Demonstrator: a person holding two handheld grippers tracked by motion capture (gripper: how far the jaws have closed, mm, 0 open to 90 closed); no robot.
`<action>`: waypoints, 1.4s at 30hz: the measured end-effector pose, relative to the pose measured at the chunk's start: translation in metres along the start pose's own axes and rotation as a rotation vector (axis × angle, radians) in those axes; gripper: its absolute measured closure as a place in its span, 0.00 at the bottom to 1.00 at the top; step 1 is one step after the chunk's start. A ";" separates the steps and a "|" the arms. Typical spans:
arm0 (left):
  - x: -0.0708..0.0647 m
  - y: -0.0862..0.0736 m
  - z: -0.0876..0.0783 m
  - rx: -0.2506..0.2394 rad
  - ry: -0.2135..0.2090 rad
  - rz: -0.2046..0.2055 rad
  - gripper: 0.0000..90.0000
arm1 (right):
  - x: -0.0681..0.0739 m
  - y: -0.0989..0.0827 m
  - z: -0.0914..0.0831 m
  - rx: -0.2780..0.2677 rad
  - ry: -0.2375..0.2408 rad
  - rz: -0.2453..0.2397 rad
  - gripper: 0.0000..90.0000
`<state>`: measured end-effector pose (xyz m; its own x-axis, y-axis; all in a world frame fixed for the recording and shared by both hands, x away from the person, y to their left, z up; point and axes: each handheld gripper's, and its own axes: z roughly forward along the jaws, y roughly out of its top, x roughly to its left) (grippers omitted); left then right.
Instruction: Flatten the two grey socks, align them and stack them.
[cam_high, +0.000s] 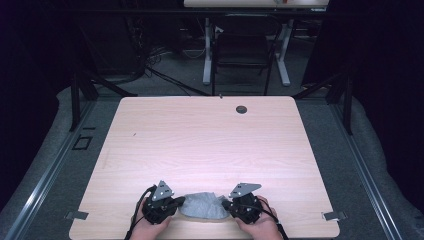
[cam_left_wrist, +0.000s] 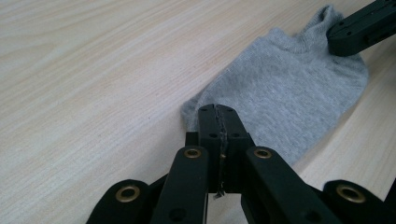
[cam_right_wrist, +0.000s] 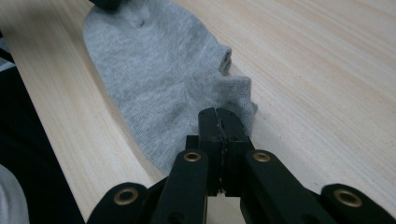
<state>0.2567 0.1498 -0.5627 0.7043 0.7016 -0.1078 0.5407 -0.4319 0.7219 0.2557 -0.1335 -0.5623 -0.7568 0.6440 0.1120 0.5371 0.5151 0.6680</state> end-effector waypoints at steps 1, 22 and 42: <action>0.000 0.000 0.001 0.003 0.002 0.001 1.00 | 0.000 0.000 0.001 0.011 0.003 0.000 1.00; 0.012 0.003 0.017 0.011 0.020 -0.031 1.00 | -0.015 0.007 0.013 0.025 -0.016 0.037 1.00; 0.035 0.023 0.036 -0.016 0.070 -0.062 1.00 | -0.052 0.035 0.032 0.006 -0.066 0.098 1.00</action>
<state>0.3097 0.1440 -0.5744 0.6356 0.7648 -0.1052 0.5746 -0.3776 0.7261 0.3259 -0.1312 -0.5686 -0.6742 0.7274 0.1280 0.6102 0.4510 0.6514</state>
